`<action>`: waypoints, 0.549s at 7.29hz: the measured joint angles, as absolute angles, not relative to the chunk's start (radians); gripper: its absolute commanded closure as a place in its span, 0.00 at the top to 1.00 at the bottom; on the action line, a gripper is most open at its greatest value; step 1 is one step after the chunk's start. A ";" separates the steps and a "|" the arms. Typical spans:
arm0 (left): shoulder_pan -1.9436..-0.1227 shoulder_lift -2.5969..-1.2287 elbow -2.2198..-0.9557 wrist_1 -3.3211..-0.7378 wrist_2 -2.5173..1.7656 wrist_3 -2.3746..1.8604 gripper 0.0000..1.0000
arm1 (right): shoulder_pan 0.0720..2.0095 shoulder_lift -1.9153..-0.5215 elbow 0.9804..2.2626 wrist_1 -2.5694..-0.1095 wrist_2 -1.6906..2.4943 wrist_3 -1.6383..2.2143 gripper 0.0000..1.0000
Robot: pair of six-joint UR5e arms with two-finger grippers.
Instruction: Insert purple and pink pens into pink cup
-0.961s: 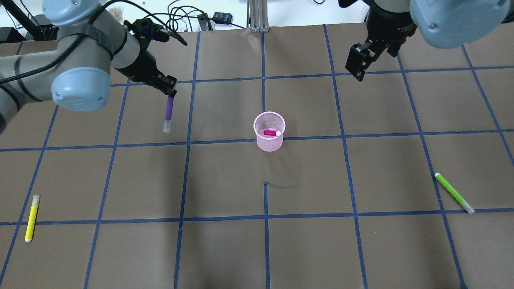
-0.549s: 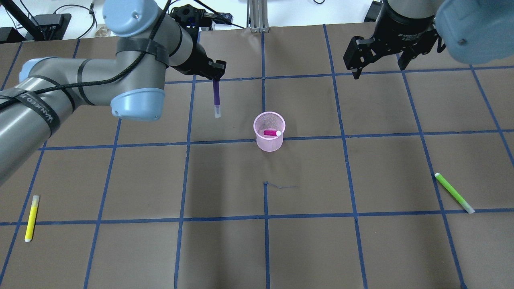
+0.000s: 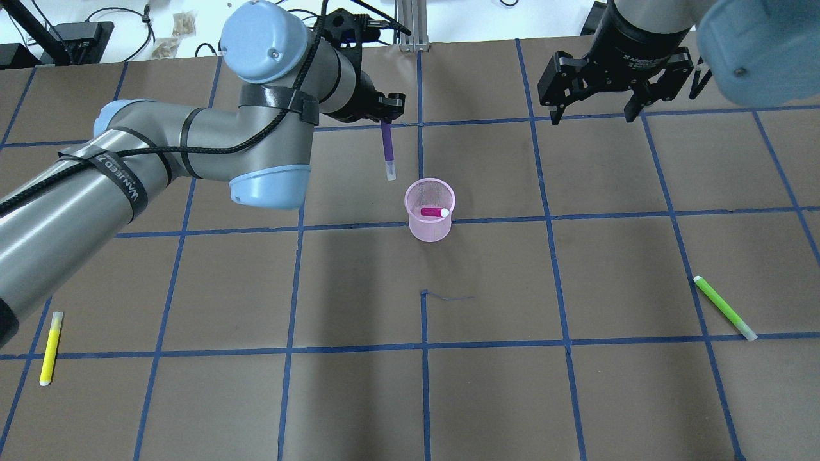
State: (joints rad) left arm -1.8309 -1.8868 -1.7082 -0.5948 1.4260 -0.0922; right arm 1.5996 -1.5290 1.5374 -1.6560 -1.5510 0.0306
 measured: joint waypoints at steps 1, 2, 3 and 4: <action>-1.846 -1.891 -1.713 -0.578 1.437 -0.101 0.00 | 1.600 -1.529 1.541 -1.656 -1.550 0.024 1.00; -1.857 -1.893 -1.716 -0.571 1.442 -0.104 0.00 | 1.600 -1.529 1.542 -1.656 -1.550 0.023 1.00; -1.868 -1.893 -1.727 -0.567 1.444 -0.104 0.00 | 1.600 -1.530 1.543 -1.656 -1.549 0.023 1.00; -1.879 -1.893 -1.748 -0.558 1.445 -0.103 0.00 | 1.600 -1.530 1.543 -1.655 -1.550 0.025 1.00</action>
State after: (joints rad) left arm -1.8793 -1.8932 -1.7479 -0.5581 1.4447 -0.1035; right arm 1.5999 -1.5302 1.5431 -1.6554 -1.5496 0.0245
